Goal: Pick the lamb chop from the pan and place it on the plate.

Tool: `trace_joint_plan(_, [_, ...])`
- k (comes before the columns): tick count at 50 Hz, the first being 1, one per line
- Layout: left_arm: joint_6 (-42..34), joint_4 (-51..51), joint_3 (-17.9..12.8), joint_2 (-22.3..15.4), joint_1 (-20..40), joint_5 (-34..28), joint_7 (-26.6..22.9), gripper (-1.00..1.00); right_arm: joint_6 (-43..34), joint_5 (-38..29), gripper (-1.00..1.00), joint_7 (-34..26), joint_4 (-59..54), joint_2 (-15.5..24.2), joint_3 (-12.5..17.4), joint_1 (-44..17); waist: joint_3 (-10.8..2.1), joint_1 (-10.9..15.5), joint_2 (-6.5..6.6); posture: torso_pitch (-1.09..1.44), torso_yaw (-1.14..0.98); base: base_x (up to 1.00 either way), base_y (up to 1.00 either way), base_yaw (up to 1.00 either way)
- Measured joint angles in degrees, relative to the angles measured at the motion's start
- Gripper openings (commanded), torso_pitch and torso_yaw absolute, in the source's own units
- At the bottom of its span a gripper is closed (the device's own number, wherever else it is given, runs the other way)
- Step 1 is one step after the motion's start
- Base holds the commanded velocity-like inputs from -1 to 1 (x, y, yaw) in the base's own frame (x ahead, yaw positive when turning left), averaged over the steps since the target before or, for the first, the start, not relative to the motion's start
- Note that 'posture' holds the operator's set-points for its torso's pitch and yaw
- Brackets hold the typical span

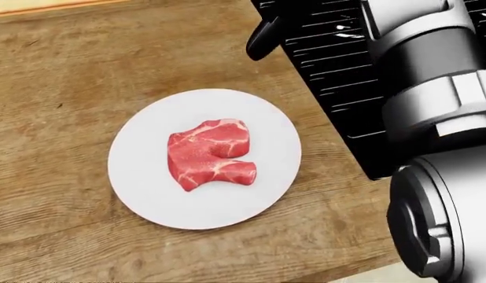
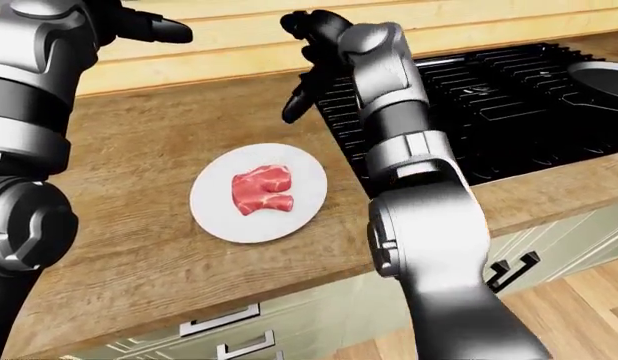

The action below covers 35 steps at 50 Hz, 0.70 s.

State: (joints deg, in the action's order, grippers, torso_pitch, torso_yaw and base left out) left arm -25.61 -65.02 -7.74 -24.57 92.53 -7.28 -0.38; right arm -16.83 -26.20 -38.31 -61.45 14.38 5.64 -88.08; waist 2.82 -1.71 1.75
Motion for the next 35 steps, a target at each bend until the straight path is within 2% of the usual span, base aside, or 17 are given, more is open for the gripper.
trace_joint_plan(12, [0.18, 0.02, -0.01, 0.33, -0.44, 0.07, 0.11, 1.00, 3.62, 8.08, 1.00, 10.01, -9.00, 6.34, 2.64, -0.44, -0.01, 0.63, -0.82, 0.00, 0.00, 0.00, 0.00, 0.00])
trace_joint_plan(28, [0.86, -0.49, -0.06, -0.07, -0.90, 0.09, -0.02, 1.00, 2.04, 16.78, 1.00, 17.43, -10.71, 9.60, 4.39, -0.72, -0.09, 1.40, -1.80, 0.00, 0.00, 0.00, 0.00, 0.00])
trace_joint_plan(35, [0.72, -0.49, -0.09, 0.20, -1.06, 0.00, 0.18, 1.00, 1.40, 17.99, 1.00, 22.45, -11.17, 11.33, 4.31, -0.99, -0.05, 1.56, -2.07, 0.00, 0.00, 0.00, 0.00, 0.00])
